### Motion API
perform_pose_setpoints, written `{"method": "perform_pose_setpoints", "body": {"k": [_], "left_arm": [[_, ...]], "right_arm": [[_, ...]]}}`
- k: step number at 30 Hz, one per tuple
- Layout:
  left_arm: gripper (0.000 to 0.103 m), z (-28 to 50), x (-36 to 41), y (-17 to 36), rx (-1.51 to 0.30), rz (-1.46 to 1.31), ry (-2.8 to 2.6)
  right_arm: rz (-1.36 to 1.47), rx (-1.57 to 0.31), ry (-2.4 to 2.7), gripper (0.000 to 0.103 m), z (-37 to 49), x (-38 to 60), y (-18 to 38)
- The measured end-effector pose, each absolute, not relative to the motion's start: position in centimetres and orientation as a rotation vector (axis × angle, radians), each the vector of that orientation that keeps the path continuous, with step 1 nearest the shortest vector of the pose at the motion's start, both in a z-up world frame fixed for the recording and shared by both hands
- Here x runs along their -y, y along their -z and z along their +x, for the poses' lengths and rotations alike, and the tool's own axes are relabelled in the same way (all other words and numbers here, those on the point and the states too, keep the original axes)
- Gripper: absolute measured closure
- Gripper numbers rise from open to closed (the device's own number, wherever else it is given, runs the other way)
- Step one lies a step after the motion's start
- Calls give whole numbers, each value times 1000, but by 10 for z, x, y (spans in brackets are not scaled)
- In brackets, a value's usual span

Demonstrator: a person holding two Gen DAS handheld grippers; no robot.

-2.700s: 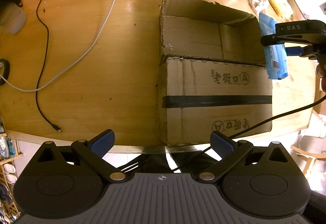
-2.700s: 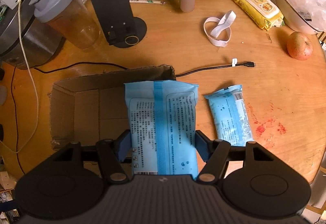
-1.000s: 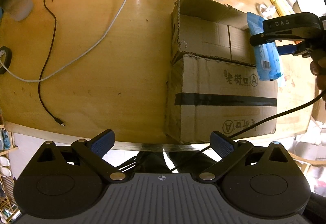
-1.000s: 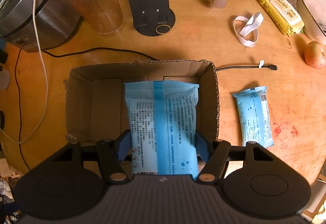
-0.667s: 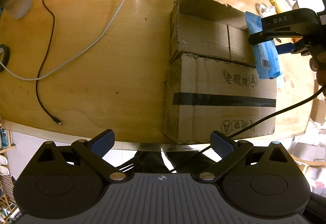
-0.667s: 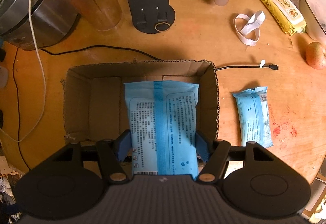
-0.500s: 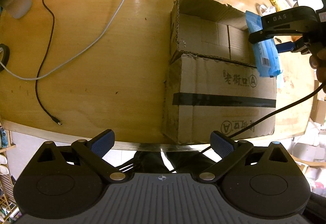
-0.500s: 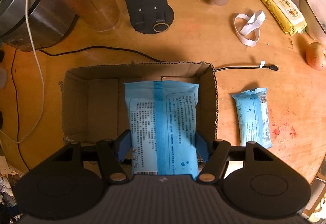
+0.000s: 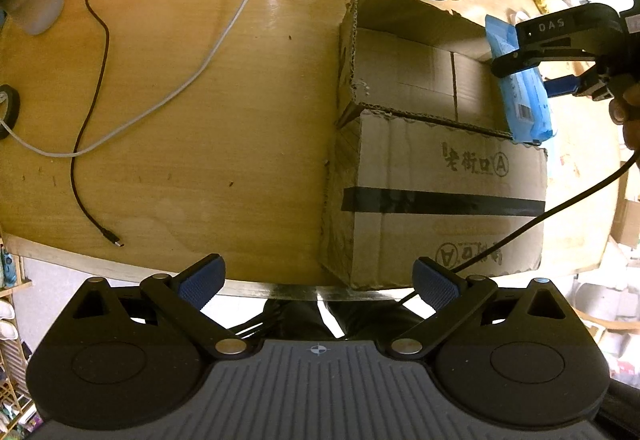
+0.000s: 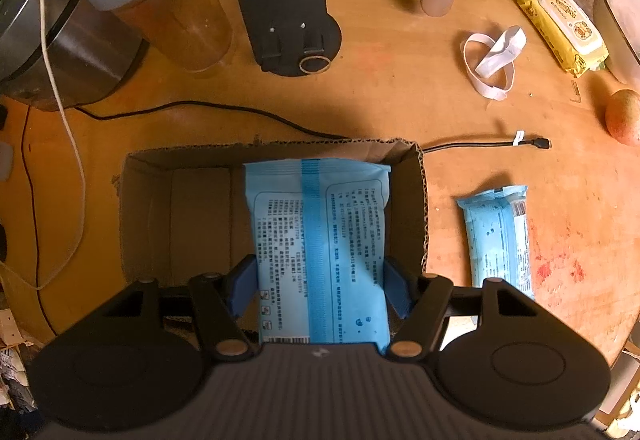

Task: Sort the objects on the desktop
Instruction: 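Lower the larger blue packet into the box and open the right gripper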

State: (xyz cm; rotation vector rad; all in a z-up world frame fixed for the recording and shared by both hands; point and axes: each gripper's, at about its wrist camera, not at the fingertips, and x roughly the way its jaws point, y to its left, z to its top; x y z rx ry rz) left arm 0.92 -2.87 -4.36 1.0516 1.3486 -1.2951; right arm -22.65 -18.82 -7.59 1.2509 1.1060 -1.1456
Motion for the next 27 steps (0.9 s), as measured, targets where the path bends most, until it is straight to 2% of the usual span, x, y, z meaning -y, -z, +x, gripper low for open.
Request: {"method": "perform_pose_setpoints", "body": {"k": [27], "left_arm": [[0, 7, 33, 44, -1349, 1066, 1273]], "right_arm": [[1256, -1088, 1153, 37, -230, 202, 92]]}}
